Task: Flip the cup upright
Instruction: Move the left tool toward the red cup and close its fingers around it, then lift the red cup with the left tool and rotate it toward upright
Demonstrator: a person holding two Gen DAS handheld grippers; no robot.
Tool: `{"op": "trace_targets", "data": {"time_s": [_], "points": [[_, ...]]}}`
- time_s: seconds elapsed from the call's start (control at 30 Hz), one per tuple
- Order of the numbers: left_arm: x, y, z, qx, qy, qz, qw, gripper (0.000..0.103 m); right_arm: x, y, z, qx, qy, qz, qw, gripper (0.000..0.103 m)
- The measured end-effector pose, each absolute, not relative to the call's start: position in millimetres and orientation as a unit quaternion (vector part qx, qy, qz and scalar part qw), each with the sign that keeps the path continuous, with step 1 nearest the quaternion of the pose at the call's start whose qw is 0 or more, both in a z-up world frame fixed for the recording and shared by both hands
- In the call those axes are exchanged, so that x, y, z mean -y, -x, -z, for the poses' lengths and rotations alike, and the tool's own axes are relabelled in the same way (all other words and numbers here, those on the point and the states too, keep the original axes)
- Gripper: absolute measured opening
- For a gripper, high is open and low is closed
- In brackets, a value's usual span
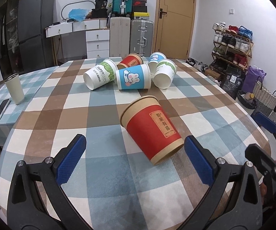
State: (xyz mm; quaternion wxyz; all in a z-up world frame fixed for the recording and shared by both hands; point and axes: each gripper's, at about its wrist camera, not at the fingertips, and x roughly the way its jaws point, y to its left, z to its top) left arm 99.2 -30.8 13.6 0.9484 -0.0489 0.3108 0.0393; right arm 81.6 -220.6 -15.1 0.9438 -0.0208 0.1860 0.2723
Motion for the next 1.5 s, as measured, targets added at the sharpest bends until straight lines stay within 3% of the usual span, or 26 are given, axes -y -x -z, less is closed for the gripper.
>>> {"op": "trace_targets", "data": {"time_s": [0.5,0.6,0.7,0.73,0.87,1.5], "points": [[49,-139,-1,-0.344,0.050,-0.045,0.937,0.102,225,-89,19,-0.200,0.017,-0.262,0.944,0.103],[49,-145,3,-0.356,0.054,-0.043,0.932,0.091,225,-89,19,-0.202,0.017,-0.262,0.944,0.103],[50,-150,8,-0.373,0.062,-0.032,0.925,0.072,224,-89,19,-0.200,0.019,-0.263,0.944,0.103],[49,-151,9,-0.376,0.065,-0.031,0.924,0.061,224,-89,19,-0.199,0.018,-0.264,0.944,0.103],[49,-148,11,-0.377,0.066,-0.032,0.923,0.054,224,-88,18,-0.197,0.019,-0.264,0.944,0.103],[36,-117,-4,-0.355,0.082,-0.031,0.931,0.052,221,-84,15,-0.193,0.017,-0.267,0.944,0.103]]}}
